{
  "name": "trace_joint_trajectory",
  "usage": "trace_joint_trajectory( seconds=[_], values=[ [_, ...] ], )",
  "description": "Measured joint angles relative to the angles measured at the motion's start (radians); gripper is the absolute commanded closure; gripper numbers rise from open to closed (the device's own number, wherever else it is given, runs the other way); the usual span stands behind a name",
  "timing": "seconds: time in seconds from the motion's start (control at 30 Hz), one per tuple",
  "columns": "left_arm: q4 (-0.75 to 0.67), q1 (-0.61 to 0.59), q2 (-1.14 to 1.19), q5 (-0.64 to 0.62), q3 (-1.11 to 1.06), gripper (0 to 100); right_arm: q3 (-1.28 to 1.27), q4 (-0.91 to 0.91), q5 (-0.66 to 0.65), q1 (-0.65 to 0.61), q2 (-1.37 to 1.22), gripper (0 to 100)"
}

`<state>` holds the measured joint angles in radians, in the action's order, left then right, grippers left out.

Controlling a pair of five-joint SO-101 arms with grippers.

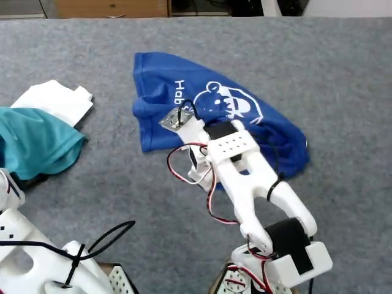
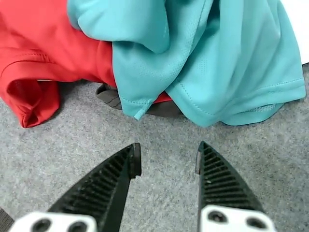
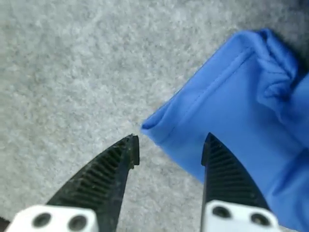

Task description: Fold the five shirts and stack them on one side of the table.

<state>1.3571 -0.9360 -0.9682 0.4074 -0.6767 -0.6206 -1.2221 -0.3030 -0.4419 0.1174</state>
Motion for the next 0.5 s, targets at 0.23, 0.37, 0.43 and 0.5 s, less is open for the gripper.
trace_joint_trajectory(
  seconds=[0.23,0.37,0.43,0.5],
  values=[
    [0.000,0.000,0.000,0.000,-0.006,80,0.002,0.018,0.002,0.000,-0.103,77.5],
    [0.000,0.000,0.000,0.000,-0.006,80,0.061,0.021,0.002,0.000,-0.192,77.6],
    [0.000,0.000,0.000,0.000,-0.006,80,0.077,0.021,0.002,0.000,-0.232,77.6],
    [0.000,0.000,0.000,0.000,-0.008,80,0.095,0.018,0.003,0.000,-0.264,77.7]
  ],
)
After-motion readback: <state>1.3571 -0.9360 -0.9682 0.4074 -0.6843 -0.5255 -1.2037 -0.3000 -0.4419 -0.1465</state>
